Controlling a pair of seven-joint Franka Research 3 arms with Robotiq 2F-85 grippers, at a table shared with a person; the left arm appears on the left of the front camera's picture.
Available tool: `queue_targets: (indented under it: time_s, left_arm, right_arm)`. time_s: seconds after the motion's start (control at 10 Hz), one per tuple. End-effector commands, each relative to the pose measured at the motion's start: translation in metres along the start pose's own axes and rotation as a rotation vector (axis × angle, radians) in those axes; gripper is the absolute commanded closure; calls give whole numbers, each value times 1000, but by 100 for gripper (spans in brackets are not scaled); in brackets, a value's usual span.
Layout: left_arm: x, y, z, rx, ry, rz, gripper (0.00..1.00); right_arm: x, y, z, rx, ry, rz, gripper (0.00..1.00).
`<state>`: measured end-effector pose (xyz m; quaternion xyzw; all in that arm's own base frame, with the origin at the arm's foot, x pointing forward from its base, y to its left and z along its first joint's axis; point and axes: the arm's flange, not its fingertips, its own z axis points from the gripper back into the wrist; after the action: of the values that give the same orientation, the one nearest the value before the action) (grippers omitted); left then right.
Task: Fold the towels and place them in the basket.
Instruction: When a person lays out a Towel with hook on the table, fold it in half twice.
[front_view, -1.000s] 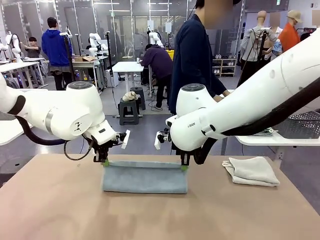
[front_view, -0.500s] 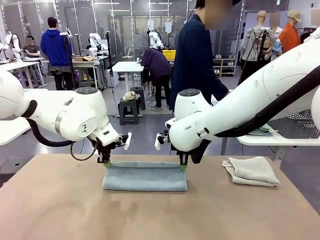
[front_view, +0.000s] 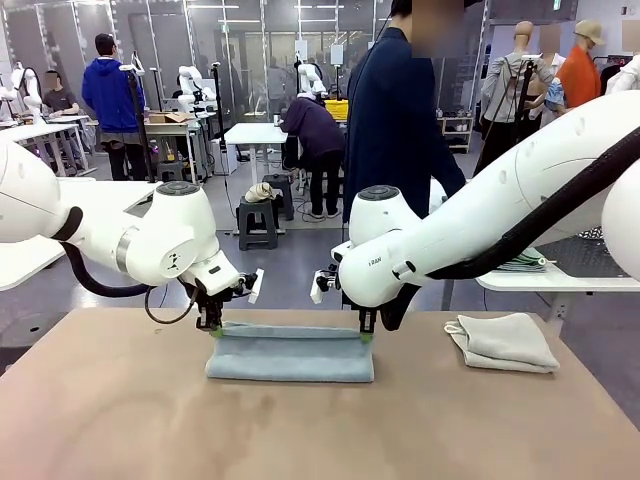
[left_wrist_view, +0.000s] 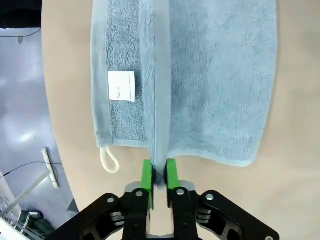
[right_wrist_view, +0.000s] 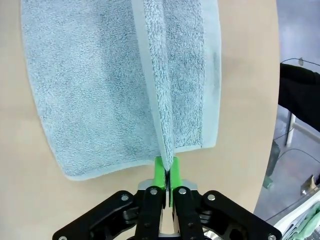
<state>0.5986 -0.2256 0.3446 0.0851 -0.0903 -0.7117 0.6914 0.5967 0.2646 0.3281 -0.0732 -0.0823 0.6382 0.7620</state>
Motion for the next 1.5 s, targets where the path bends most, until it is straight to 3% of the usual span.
queue_targets:
  time_s: [0.0,0.1,0.2,0.3,0.4,0.5,0.6,0.8,1.0,1.2,1.4]
  left_arm:
    - [-16,4,4,45,54,12,62]
    - [-18,3,6,60,55,7,59]
    - [-21,3,7,77,57,13,44]
    - [-21,1,11,85,56,14,54]
    - [-22,-1,16,96,52,19,26]
    - [-21,-4,24,110,42,23,37]
    - [-19,-11,38,120,19,23,37]
    - [-17,-34,83,136,-46,30,37]
    - [-27,-64,140,89,-128,69,37]
    - [-43,-96,183,82,-175,84,37]
    - [-67,-115,210,82,-346,81,37]
  right_arm:
    - [-15,-6,0,-51,45,-25,76]
    - [-18,-5,3,-66,43,-29,58]
    - [-21,-4,5,-88,36,-22,56]
    - [-21,-3,8,-103,25,-14,38]
    - [-20,-3,12,-116,4,13,36]
    - [-19,-5,14,-123,8,22,18]
    - [-14,-1,24,-119,-7,14,23]
    - [-6,18,60,-44,-28,-47,23]
    - [-8,52,120,20,-16,-166,23]
    - [-15,90,173,4,-55,-289,23]
    - [-25,115,202,56,-106,-539,23]
